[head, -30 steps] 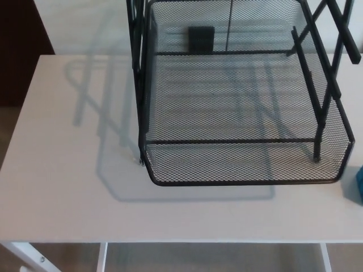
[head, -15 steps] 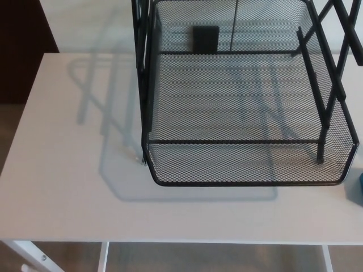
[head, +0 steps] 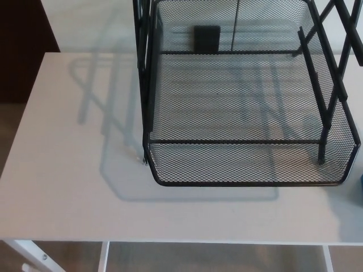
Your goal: The robot walks towards a desk on which a file tray is kept in the middle and a cube is kept to its right. The robot lifts the cube using its right hand and places it on the file tray.
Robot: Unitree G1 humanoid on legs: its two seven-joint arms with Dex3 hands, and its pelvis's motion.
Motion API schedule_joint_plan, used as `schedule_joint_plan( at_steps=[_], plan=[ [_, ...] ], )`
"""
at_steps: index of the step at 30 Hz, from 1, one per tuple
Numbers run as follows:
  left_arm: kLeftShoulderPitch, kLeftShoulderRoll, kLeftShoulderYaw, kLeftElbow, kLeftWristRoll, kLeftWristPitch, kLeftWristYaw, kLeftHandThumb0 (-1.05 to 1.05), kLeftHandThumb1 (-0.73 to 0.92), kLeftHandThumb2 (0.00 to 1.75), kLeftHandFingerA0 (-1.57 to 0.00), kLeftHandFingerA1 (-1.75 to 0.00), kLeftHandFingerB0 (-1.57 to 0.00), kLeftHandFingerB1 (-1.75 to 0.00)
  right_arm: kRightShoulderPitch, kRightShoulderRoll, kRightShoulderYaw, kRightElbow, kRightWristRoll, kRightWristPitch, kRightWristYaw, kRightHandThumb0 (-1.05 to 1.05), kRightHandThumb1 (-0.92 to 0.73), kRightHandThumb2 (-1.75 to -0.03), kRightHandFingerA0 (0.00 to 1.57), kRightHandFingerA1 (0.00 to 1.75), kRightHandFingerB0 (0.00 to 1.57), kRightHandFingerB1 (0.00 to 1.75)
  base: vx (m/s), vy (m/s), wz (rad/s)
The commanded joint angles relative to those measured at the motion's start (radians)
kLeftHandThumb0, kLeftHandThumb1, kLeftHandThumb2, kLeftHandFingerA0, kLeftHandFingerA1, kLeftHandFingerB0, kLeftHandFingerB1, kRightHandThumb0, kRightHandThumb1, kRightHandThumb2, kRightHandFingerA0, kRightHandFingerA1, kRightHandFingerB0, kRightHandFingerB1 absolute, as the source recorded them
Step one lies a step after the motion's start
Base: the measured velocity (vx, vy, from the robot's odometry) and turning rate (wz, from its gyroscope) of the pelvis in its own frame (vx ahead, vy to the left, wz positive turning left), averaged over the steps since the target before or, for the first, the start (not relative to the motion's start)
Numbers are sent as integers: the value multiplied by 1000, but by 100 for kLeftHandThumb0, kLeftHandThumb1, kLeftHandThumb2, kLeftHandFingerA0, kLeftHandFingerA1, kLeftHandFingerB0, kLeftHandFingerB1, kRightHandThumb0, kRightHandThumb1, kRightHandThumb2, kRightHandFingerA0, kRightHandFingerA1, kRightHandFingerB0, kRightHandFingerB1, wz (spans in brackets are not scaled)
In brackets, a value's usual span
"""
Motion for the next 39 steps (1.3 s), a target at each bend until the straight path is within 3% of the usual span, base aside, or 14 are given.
schedule_joint_plan(
  at_steps=[1,10,11,14,15,18,29,30,31,32,33,35,38,39],
  plan=[
    [9,18,3,9,-8,-8,30,-82,38,120,-55,-95,-34,-83,16,-78,88,-34,-186,89,118,-69,-43,-80,0,21,6,19,0,0,0],
    [17,17,-32,17,19,-36,38,-81,40,116,-56,-91,-35,-80,-13,-27,123,-6,-225,89,103,-62,-42,-81,1,32,3,30,0,0,0],
    [11,16,-41,23,27,-22,56,-79,40,113,-54,-88,-36,-78,-13,-17,123,-3,-226,92,96,-57,-58,-61,5,26,10,23,0,0,0],
    [15,15,-46,21,16,-16,47,-76,37,113,-54,-90,-37,-79,-5,2,115,4,-219,110,110,-60,-40,-79,0,27,6,31,0,0,0],
    [20,15,-54,19,21,-22,52,-77,37,112,-57,-91,-38,-79,3,10,117,-1,-229,128,108,-56,-58,-58,1,29,8,27,0,0,0],
    [35,18,-65,15,22,-50,42,-85,34,111,-55,-88,-38,-79,22,25,146,-14,-284,142,99,-58,-42,-81,0,30,4,30,0,0,0],
    [35,7,-78,15,9,-44,40,-86,32,111,-56,-90,-39,-80,58,99,148,90,-324,136,19,-55,-58,-61,8,34,10,23,0,0,0],
    [34,7,-81,15,12,-37,44,-80,35,112,-55,-90,-39,-80,57,108,154,108,-336,134,-3,-50,-38,-78,1,46,0,36,0,0,0],
    [34,7,-83,15,13,-37,46,-77,35,111,-56,-89,-39,-79,55,109,160,115,-348,132,-10,-47,-59,-57,11,36,9,26,0,0,0],
    [36,8,-90,15,20,-38,50,-72,34,109,-59,-89,-40,-78,51,114,175,136,-371,130,-31,-29,-49,-97,3,52,0,49,0,0,0],
    [39,10,-101,14,29,-41,53,-71,33,108,-58,-88,-41,-78,52,125,182,158,-387,124,-68,-42,-58,-59,17,42,12,27,0,0,0],
    [41,14,-110,12,31,-44,51,-65,32,108,-60,-89,-44,-79,58,125,197,171,-429,97,-139,-40,-61,-58,41,75,19,28,0,0,0],
    [37,18,-123,11,37,-40,51,-64,34,109,-56,-85,-37,-74,66,129,203,170,-461,84,-216,-36,-66,-61,55,77,22,29,0,0,0],
    [39,18,-123,11,36,-42,51,-63,35,106,-55,-100,-38,-87,87,153,181,196,-462,19,-364,-24,-65,-60,83,128,46,37,0,0,0]
  ],
)
